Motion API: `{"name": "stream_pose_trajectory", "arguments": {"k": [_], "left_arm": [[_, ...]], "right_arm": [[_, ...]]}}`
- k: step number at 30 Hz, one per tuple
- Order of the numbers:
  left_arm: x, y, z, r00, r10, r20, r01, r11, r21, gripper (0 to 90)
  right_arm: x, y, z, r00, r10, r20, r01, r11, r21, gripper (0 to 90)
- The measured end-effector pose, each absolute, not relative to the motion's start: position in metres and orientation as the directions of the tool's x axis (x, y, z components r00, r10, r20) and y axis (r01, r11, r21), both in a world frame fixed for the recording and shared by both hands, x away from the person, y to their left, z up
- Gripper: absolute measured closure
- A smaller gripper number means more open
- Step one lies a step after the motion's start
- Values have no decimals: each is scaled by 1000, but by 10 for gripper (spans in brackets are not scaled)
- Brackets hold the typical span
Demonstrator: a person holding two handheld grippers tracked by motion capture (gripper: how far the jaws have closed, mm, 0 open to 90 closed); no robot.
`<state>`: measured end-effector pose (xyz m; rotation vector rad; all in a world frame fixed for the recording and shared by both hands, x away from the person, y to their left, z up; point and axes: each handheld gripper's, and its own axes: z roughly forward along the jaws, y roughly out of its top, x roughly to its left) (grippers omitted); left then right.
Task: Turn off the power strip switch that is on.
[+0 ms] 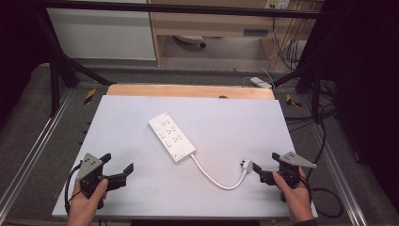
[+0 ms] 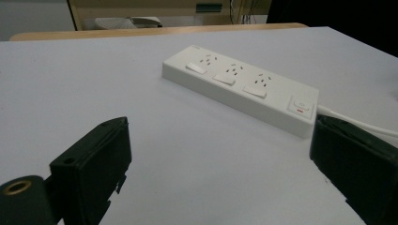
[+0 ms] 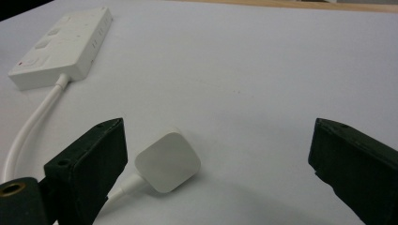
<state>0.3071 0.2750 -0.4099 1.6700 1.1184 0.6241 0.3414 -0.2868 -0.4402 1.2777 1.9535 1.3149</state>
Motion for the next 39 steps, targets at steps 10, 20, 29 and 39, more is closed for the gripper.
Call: {"name": "stream_pose_trajectory", "arguments": {"k": [10,20,29,39], "left_arm": [[305,274,-406,453,886,-100,349,-73,934,58],[303,271,-398,464,877,-122,315,-35,948,58],[317,273,-379,461,875,-144,315,-10,949,60],[339,263,-358,483,865,-136,314,-26,949,59]], "right_arm": [[340,-285,-436,-478,874,88,395,125,910,48],[337,-283,-434,-493,867,80,384,134,914,45],[333,-277,-433,-514,856,54,378,169,910,41],[335,-277,-433,-502,862,65,393,160,905,36]]}}
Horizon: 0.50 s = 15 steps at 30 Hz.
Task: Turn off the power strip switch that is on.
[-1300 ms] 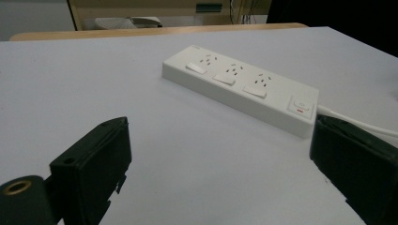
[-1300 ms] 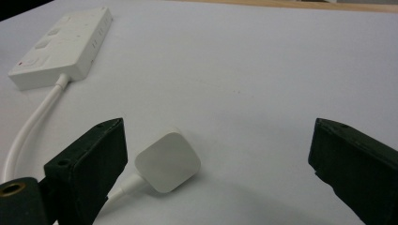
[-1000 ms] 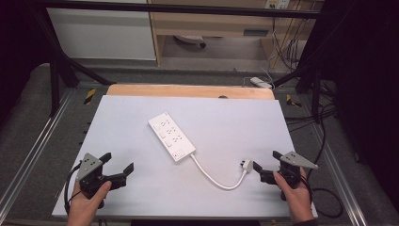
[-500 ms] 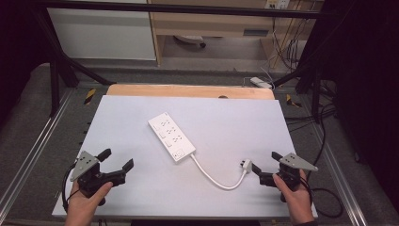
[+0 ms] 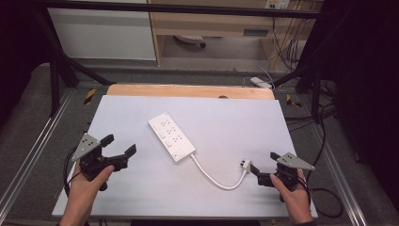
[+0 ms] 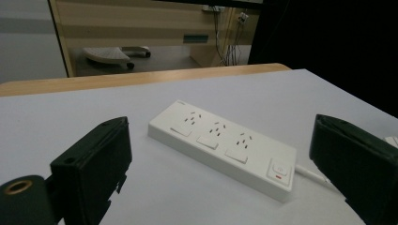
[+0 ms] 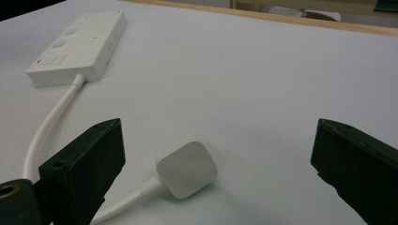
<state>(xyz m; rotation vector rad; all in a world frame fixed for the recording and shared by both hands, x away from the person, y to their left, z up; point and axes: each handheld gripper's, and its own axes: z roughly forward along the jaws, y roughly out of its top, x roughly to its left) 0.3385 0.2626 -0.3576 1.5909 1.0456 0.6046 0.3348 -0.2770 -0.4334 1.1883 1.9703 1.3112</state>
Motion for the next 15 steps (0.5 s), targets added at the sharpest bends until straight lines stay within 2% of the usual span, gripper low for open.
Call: {"name": "stream_pose_trajectory", "arguments": {"k": [15], "left_arm": [[365,246,-346,511,851,-123,302,-44,952,59]], "right_arm": [[335,-276,-433,-504,861,72,396,156,905,33]]}}
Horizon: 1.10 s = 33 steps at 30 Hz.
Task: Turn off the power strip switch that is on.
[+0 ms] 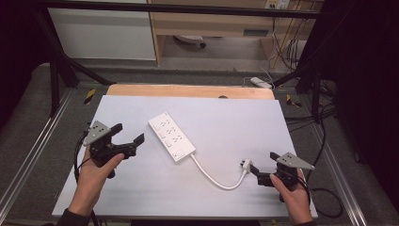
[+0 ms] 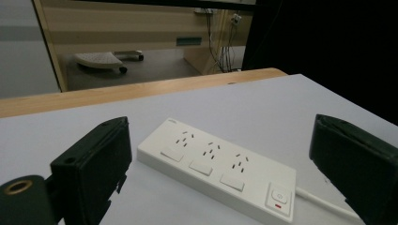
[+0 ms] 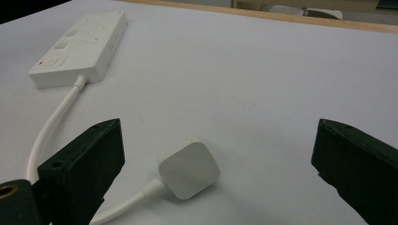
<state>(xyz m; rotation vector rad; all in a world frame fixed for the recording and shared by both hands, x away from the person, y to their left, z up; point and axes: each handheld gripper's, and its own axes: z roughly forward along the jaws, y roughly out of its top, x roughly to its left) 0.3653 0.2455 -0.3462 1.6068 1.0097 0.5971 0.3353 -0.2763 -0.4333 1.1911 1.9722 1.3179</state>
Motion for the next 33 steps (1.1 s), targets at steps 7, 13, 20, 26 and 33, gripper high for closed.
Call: {"name": "stream_pose_trajectory", "arguments": {"k": [7,13,20,26,33], "left_arm": [[374,241,-339,519,847,-118,289,-44,956,59],[379,237,-335,519,850,-94,283,-67,957,57],[383,232,-330,513,855,-83,279,-75,957,70],[390,226,-328,504,860,-73,277,-82,957,101],[398,222,-325,501,863,-66,278,-88,957,98]], "right_arm": [[335,-276,-433,-505,860,70,397,160,904,31],[335,-275,-433,-505,860,71,398,159,903,30],[335,-276,-433,-503,861,72,401,159,902,30],[335,-277,-433,-495,865,79,406,149,902,29],[335,-277,-433,-494,865,82,405,146,903,28]]}}
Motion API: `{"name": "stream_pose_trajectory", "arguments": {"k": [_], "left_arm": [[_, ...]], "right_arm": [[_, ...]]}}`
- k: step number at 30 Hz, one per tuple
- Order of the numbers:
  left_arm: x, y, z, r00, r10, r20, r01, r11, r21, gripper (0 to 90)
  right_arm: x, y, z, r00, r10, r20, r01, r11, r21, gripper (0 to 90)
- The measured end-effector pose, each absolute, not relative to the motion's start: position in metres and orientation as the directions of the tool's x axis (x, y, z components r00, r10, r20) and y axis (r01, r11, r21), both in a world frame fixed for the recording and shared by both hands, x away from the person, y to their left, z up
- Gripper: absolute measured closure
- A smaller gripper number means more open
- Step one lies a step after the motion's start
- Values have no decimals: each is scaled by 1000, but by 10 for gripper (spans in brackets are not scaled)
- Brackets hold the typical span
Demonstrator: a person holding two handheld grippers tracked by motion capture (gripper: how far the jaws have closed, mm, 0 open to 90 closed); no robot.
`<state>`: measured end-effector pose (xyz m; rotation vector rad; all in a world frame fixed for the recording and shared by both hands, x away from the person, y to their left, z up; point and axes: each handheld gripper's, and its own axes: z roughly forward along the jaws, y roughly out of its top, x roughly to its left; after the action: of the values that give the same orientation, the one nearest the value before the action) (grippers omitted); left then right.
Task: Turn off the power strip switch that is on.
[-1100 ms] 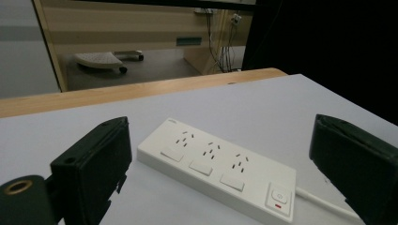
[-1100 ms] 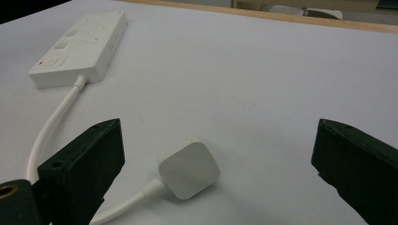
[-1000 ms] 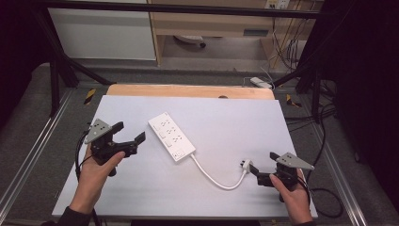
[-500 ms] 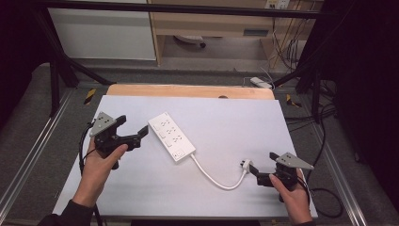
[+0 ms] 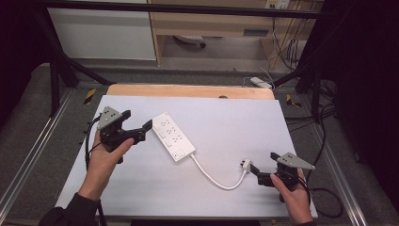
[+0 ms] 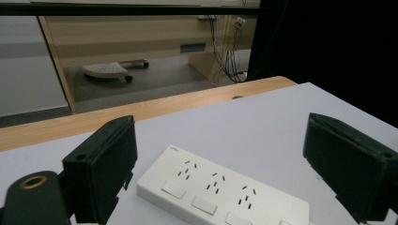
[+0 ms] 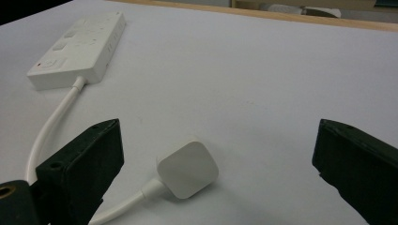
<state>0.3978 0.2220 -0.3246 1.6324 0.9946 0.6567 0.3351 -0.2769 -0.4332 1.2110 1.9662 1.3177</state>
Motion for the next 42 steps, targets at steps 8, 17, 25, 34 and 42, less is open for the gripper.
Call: {"name": "stream_pose_trajectory", "arguments": {"k": [8,17,25,34,42], "left_arm": [[414,218,-322,487,871,-61,295,-98,951,85],[427,215,-319,484,873,-57,284,-95,954,70],[436,217,-319,474,879,-52,288,-98,953,73],[445,219,-326,454,890,-47,295,-100,950,70],[457,216,-330,457,889,-43,301,-109,947,77]], "right_arm": [[335,-277,-433,-495,865,80,402,146,904,25],[335,-278,-433,-499,863,81,398,145,906,25],[335,-278,-432,-501,861,82,399,146,905,25],[334,-277,-432,-501,862,79,398,148,905,25],[334,-277,-432,-504,860,80,395,148,907,25]]}}
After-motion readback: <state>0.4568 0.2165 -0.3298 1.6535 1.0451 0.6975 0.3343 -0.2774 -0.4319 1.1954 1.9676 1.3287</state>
